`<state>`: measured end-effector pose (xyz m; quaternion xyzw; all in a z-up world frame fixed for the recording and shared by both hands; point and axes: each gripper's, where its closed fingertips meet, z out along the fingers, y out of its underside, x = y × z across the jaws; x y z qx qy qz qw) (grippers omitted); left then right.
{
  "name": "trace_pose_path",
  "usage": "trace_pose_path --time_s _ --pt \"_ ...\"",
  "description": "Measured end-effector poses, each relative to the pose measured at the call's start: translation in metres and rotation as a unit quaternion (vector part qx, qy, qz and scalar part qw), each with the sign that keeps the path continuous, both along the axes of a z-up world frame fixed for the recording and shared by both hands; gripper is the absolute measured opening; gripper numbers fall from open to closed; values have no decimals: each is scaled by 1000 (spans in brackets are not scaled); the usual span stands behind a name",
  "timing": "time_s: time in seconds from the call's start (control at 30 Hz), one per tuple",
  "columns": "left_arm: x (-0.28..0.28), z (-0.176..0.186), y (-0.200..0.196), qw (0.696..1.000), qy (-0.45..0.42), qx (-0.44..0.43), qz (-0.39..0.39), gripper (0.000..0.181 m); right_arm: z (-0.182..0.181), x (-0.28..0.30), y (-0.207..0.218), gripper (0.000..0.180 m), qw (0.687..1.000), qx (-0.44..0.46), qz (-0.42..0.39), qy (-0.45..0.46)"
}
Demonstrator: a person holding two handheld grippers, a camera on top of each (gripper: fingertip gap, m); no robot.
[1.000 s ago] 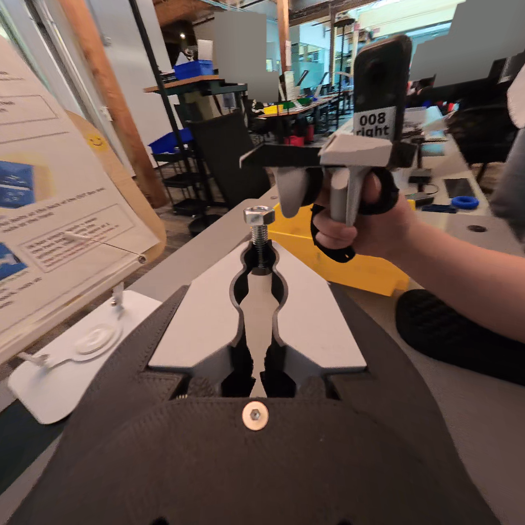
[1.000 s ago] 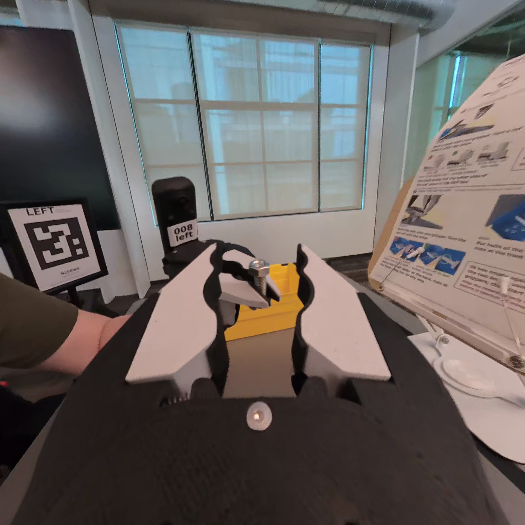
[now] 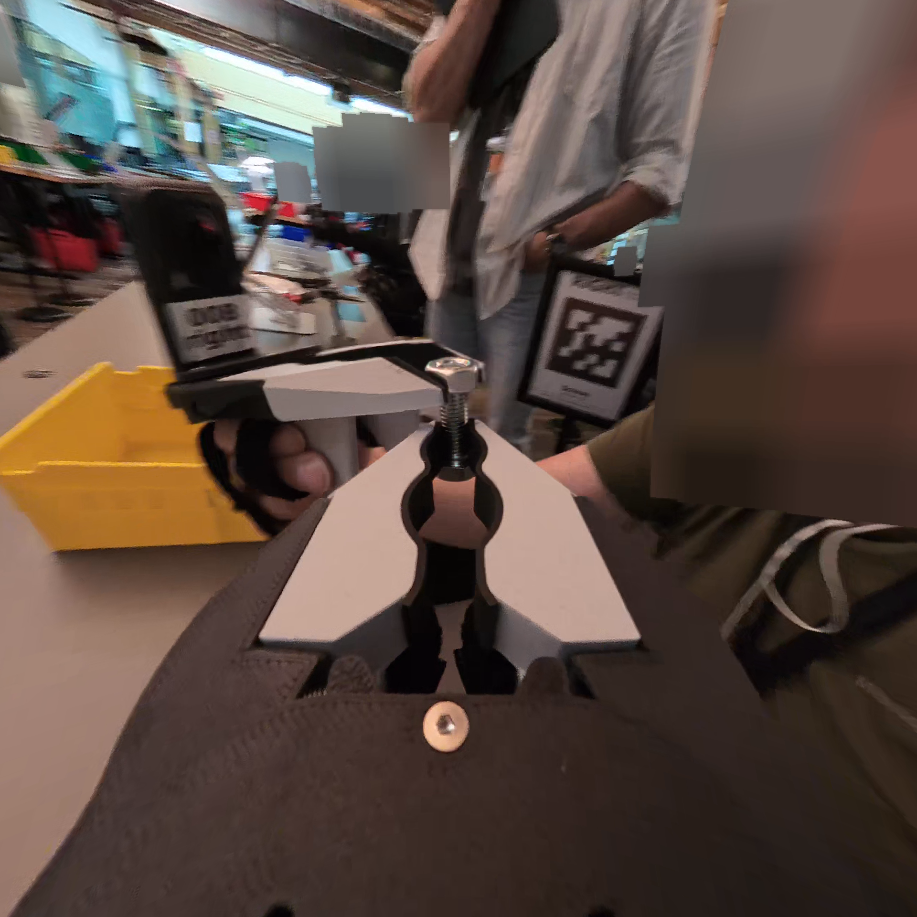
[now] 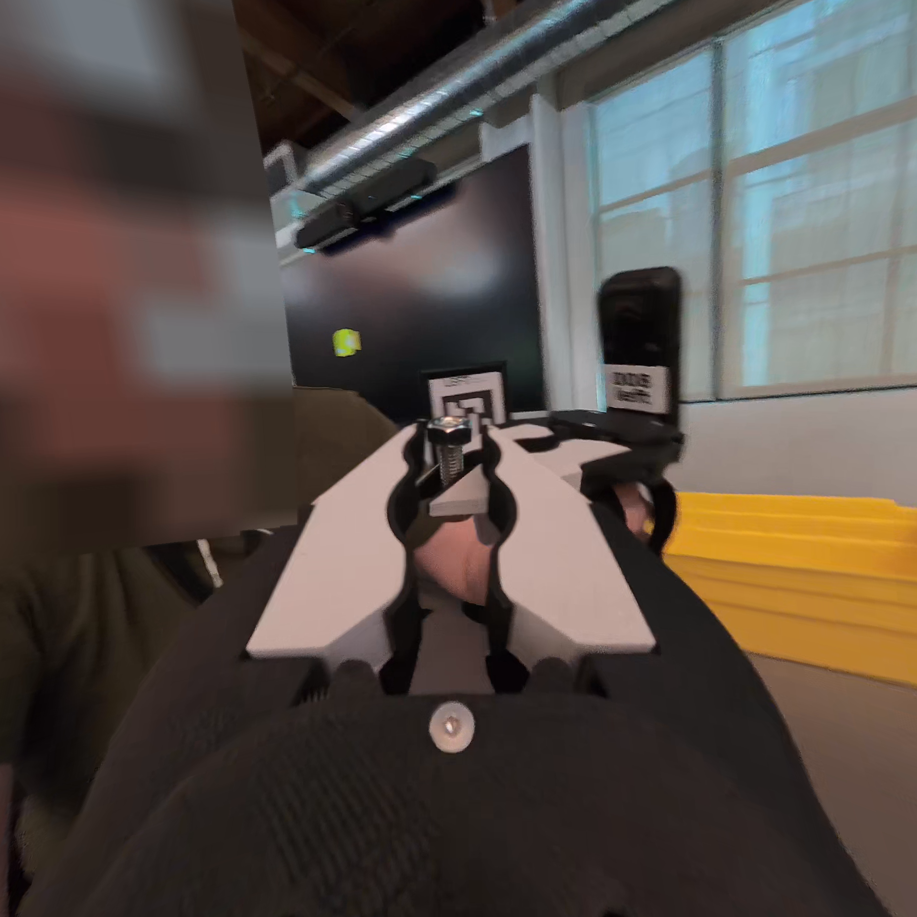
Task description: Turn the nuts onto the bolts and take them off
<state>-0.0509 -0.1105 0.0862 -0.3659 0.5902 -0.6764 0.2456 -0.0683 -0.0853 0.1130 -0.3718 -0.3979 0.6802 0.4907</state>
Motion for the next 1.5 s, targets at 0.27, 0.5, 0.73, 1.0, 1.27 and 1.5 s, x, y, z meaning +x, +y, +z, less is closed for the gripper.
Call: trace_pose_path --time_s 0.27,0.5,0.73,1.0,1.27,1.5 --pt "12 -12 101 926 4 145 347 7 10 42 68 48 938 26 -346 -29" --pt "8 -15 123 882 9 207 424 7 -13 2 93 39 912 14 -399 -93" --pt "11 -16 113 885 10 216 413 7 -14 2 92 17 914 8 -396 -90" --pt "12 -1 57 965 -26 123 228 7 2 -2 37 17 984 19 -173 -31" --pt "7 -5 27 995 -22 42 84 7 -4 -3 16 17 997 28 -69 -10" --pt "16 -13 60 979 -7 66 191 7 -6 9 50 31 987 -13 -161 7"
